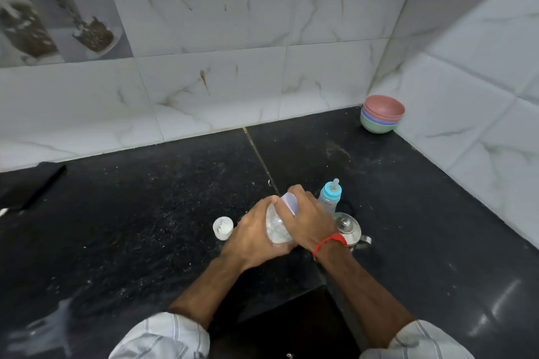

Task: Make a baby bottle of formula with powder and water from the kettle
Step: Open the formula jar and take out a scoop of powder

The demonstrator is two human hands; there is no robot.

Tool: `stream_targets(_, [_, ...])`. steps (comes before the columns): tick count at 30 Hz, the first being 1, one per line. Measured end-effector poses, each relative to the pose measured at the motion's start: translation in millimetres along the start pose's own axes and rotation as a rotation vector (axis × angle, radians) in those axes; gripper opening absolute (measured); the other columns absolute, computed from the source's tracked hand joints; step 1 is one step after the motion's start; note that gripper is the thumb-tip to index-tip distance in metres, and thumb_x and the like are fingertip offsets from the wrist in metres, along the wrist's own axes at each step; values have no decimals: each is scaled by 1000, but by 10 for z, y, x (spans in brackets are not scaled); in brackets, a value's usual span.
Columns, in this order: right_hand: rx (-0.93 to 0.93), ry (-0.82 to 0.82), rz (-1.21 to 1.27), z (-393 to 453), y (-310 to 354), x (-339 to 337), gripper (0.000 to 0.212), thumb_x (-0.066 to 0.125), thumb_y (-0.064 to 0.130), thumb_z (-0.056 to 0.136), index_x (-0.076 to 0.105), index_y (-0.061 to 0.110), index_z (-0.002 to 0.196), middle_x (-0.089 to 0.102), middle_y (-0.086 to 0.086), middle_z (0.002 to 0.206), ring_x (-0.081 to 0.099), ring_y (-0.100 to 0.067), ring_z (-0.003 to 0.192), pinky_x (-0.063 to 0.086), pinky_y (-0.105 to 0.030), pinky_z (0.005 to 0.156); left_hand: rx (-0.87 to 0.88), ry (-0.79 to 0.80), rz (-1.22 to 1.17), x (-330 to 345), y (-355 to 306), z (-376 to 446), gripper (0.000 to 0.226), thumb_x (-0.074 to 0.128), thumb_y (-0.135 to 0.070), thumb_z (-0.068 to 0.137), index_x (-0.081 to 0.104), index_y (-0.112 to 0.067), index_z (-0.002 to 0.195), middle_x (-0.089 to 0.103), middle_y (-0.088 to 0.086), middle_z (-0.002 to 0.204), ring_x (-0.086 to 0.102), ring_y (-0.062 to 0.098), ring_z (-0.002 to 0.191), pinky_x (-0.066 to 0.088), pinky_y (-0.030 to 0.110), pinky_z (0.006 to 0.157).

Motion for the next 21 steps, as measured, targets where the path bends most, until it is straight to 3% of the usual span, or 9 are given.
stream_targets(6, [-377,-194,-5,-103,134,-184,34,52,53,92,65,26,108,70,8,94,69,-15,83,56,-40,76,5,27,34,0,-227,-141,66,86,-53,62,51,-41,117,67,-20,110,69,2,101,61,32,87])
stream_targets(11, [-689,-47,49,-326,450,-205,35,56,45,88,64,25,116,64,6,98,67,-21,74,57,-43,61,-11,115,-193,50,-83,-366,78,91,-46,70,54,-29,137,69,-4,129,64,21,127,51,50,107])
stream_targets(13, [-709,141,68,-320,555,-121,40,56,44,88,61,28,124,58,8,109,65,-17,84,57,-43,70,21,100,-227,0,-94,-442,77,90,-34,73,52,-27,140,67,-1,132,61,26,130,50,46,109])
stream_targets(15, [-706,403,182,-359,659,-29,50,60,29,86,56,34,135,47,8,129,57,-17,113,52,-44,94,47,38,-256,-129,-64,-483,78,89,-33,71,52,-33,140,67,-3,131,63,25,127,53,40,106])
stream_targets(17, [-606,608,340,-370,705,45,72,60,15,79,47,41,145,32,5,146,38,-20,137,38,-44,114,45,7,-213,-241,41,-482,82,92,-39,66,51,-45,136,68,-13,128,66,16,122,57,35,99])
stream_targets(19, [-432,597,334,-300,706,102,72,62,37,85,33,52,149,25,10,150,31,-19,143,31,-45,119,36,5,-160,-357,130,-477,85,94,-47,62,47,-56,132,65,-24,126,67,8,118,59,28,92])
stream_targets(21, [-297,515,41,-188,659,156,75,51,77,80,26,57,147,34,11,148,43,-20,138,38,-50,114,35,13,-115,-451,184,-452,88,94,-55,60,45,-57,133,64,-24,126,66,8,118,59,27,91])
Point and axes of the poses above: each hand's wrist, its own z-axis towards the middle knuckle, its own x-axis out of the palm, y = z × x, the point moved 10 cm from there along z, towards the middle knuckle
